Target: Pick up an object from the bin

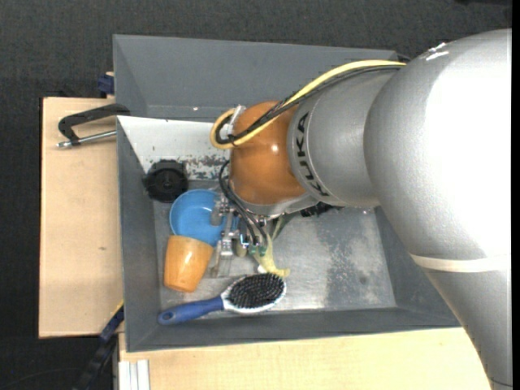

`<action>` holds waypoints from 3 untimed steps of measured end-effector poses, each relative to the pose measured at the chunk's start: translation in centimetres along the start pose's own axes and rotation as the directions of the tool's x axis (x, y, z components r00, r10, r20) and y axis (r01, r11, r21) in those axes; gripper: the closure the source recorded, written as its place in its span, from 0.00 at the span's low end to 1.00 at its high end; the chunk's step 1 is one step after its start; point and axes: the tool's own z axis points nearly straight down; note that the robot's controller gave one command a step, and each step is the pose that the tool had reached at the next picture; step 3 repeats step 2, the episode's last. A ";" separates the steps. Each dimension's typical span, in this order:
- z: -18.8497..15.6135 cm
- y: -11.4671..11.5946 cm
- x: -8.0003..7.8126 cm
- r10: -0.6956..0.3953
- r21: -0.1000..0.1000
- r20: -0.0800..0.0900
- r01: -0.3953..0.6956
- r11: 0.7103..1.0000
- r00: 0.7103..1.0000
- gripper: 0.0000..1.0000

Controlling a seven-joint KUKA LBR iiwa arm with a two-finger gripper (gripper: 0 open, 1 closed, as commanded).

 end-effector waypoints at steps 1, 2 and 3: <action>-0.1 0.1 0.0 0.000 -0.002 0.000 0.000 1.000 1.000 1.00; -20.6 1.9 -1.4 -0.012 -0.005 0.009 0.012 1.000 1.000 1.00; -20.6 1.9 -1.4 -0.012 -0.005 0.009 0.012 1.000 1.000 1.00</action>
Offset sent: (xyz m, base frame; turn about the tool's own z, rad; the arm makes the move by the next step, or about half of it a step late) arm 0.0000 0.0000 0.0000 0.0000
